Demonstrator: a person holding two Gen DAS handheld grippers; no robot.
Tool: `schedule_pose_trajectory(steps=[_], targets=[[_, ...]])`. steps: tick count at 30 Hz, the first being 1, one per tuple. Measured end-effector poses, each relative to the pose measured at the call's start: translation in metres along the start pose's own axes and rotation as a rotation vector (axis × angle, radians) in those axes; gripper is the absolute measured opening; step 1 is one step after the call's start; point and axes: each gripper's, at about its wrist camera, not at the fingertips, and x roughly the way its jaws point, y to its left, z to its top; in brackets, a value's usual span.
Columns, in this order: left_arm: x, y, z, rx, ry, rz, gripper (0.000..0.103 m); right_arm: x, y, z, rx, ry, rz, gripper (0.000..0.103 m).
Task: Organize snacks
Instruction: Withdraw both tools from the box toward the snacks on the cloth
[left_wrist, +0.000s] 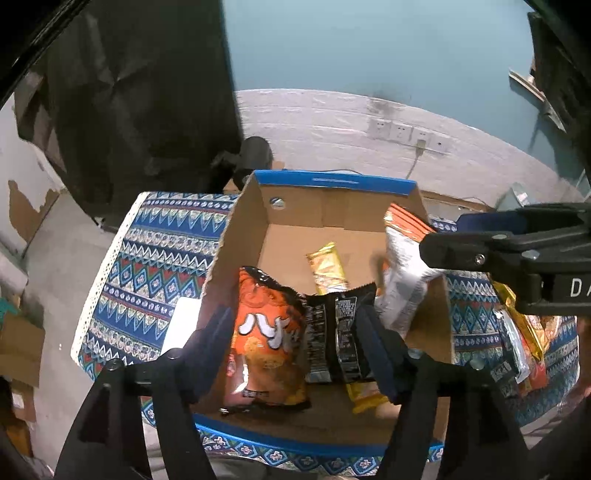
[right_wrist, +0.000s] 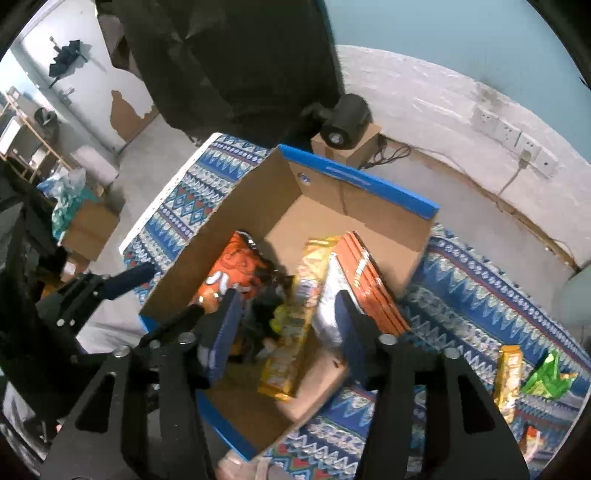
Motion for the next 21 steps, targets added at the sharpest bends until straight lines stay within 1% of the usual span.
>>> schedule_pose_trajectory(steps=[1, 2, 6, 13, 16, 18, 21], targets=[[-0.002, -0.003, 0.0, 0.008, -0.004, -0.001, 0.076, -0.002, -0.002, -0.002, 0.001, -0.004, -0.007, 0.063], [-0.004, -0.007, 0.001, 0.017, -0.009, -0.002, 0.077, -0.007, -0.005, -0.004, 0.004, -0.01, -0.013, 0.065], [-0.01, -0.025, 0.002, 0.067, -0.022, -0.018, 0.078, -0.017, -0.017, -0.011, 0.01, -0.021, -0.035, 0.069], [-0.019, -0.058, 0.002, 0.141, -0.034, -0.05, 0.08, -0.035, -0.043, -0.027, 0.039, -0.033, -0.073, 0.071], [-0.02, -0.071, 0.002, 0.161, -0.027, -0.071, 0.08, -0.044, -0.055, -0.035, 0.052, -0.039, -0.097, 0.071], [-0.02, -0.079, 0.001, 0.173, -0.023, -0.086, 0.08, -0.051, -0.065, -0.042, 0.065, -0.042, -0.11, 0.074], [-0.02, -0.093, 0.0, 0.193, -0.015, -0.11, 0.08, -0.059, -0.08, -0.052, 0.081, -0.04, -0.121, 0.075]])
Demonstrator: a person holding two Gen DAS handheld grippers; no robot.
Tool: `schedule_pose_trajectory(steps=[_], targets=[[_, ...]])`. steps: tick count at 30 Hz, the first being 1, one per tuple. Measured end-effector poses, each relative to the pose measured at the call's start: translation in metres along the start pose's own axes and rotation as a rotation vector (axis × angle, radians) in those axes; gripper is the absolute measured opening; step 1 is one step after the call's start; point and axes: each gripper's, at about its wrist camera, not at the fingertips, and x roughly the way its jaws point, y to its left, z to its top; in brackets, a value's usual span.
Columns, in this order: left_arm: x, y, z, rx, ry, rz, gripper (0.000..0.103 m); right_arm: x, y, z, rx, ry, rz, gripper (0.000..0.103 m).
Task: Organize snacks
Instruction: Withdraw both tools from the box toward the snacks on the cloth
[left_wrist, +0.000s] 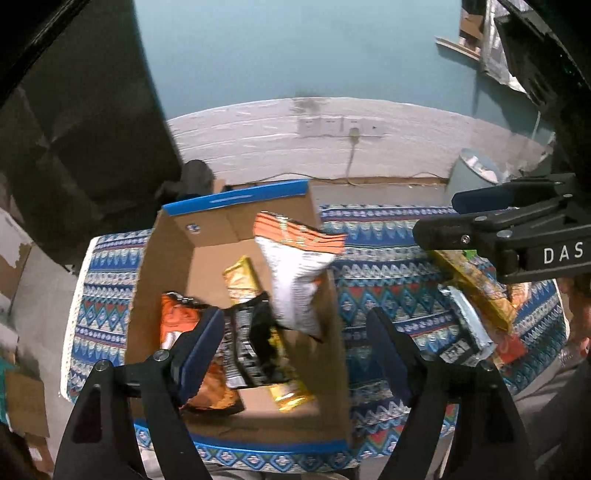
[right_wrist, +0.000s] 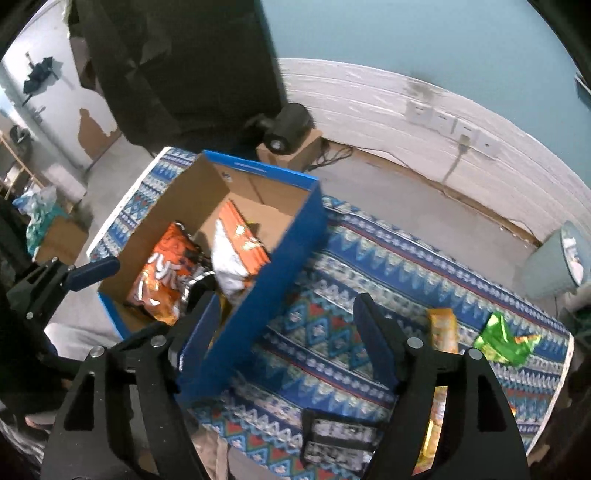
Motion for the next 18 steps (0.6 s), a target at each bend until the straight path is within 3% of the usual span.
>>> schedule_pose_trajectory(steps=[18], targets=[[0.024, -0.091, 0.0, 0.11, 0.098, -0.077, 0.08, -0.016, -0.091, -0.059, 0.101, 0.045, -0.093, 0.075]])
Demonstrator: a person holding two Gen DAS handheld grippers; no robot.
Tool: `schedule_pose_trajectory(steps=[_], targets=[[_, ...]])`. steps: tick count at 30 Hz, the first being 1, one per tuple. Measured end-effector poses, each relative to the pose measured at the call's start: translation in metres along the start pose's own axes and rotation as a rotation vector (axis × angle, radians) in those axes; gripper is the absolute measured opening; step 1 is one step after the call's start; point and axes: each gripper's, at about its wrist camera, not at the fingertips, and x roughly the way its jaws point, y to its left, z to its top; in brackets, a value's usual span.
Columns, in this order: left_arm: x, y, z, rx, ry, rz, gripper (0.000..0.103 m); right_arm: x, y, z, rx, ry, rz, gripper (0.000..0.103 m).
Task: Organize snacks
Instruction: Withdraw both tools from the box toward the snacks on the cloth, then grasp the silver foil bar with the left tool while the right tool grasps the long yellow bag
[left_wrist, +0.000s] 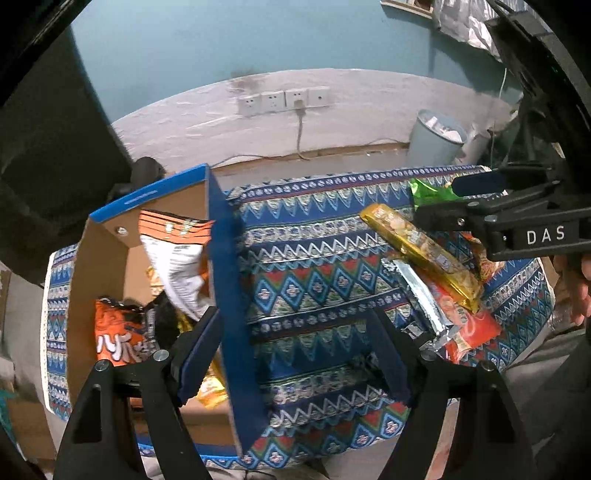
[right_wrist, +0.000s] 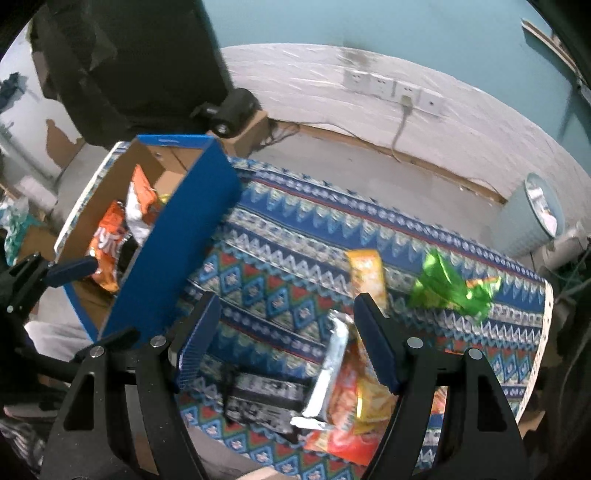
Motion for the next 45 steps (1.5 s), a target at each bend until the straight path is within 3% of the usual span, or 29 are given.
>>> schedule_pose_trajectory(steps=[15, 34, 37, 39, 45], targets=[[0.06, -0.04, 0.009, 0.0, 0.129, -0.036, 0.08, 0.052, -0.066, -0.04, 0.08, 0.118, -0.045, 0.075], [0.142, -0.058, 0.021, -0.071, 0.262, -0.059, 0.08, 0.128, -0.104, -0.056, 0.097, 0.193, -0.04, 0.074], [0.15, -0.062, 0.023, -0.08, 0.278, -0.072, 0.08, 0.133, -0.103, -0.056, 0.078, 0.19, -0.016, 0.057], [0.154, -0.065, 0.025, -0.088, 0.289, -0.084, 0.08, 0.135, -0.1, -0.055, 0.047, 0.187, -0.016, 0.036], [0.158, -0.077, 0.025, -0.137, 0.286, -0.146, 0.08, 0.119, -0.107, -0.055, 0.043, 0.156, -0.015, 0.029]])
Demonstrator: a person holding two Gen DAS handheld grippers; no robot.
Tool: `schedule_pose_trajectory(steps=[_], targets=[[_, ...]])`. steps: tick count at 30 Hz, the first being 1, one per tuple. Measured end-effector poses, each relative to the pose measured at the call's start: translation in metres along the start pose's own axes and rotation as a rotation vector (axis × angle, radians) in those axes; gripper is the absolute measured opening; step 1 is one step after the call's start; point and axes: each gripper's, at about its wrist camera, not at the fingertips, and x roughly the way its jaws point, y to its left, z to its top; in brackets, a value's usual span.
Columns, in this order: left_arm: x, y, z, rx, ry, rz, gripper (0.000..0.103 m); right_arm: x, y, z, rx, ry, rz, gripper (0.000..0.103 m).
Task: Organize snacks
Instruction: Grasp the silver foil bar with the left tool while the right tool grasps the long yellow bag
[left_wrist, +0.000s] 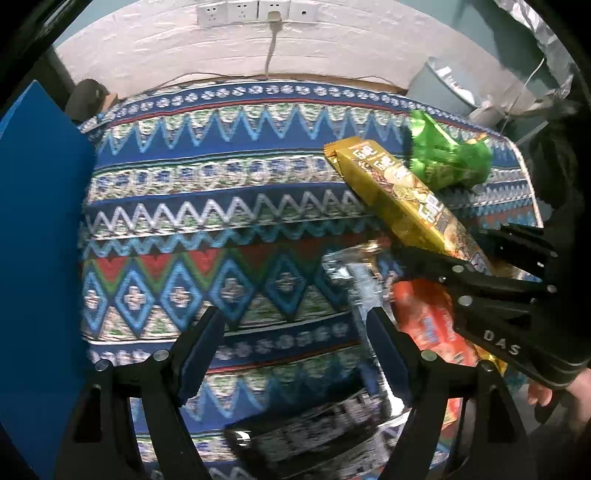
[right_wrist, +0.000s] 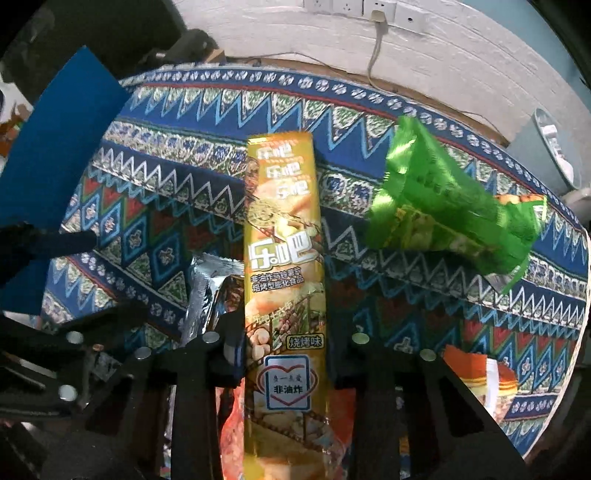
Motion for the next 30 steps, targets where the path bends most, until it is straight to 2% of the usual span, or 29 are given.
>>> schedule_pose_trajectory(steps=[6, 12, 16, 18, 20, 22, 23, 25, 27, 30], targets=[[0.014, -0.017, -0.001, -0.035, 0.039, -0.053, 0.08, -0.026, -0.026, -0.01, 0.073, -0.053, 0.007, 0.029], [0.035, -0.032, -0.002, -0.045, 0.081, -0.042, 0.08, -0.044, -0.039, -0.027, 0.098, -0.081, 0.009, 0.029], [0.038, -0.042, -0.005, -0.018, 0.048, -0.027, 0.081, -0.046, -0.04, -0.034, 0.109, -0.092, 0.021, 0.029], [0.043, -0.057, -0.004, 0.003, 0.025, 0.014, 0.071, -0.044, -0.038, -0.031, 0.109, -0.093, 0.023, 0.029], [0.042, -0.062, -0.007, 0.026, 0.006, 0.046, 0.057, -0.044, -0.038, -0.031, 0.111, -0.095, 0.022, 0.03], [0.044, -0.072, -0.01, 0.056, -0.009, 0.073, 0.047, -0.044, -0.039, -0.031, 0.116, -0.097, 0.026, 0.03], [0.045, -0.075, -0.011, 0.07, -0.016, 0.081, 0.045, -0.044, -0.04, -0.031, 0.117, -0.096, 0.025, 0.03], [0.047, -0.082, -0.011, 0.081, -0.018, 0.075, 0.041, -0.044, -0.04, -0.031, 0.12, -0.096, 0.025, 0.03], [0.047, -0.088, -0.013, 0.076, -0.009, 0.049, 0.03, -0.045, -0.04, -0.032, 0.118, -0.096, 0.023, 0.03], [0.043, -0.089, -0.011, 0.045, 0.002, 0.01, 0.026, -0.047, -0.036, -0.032, 0.107, -0.1, 0.02, 0.03]])
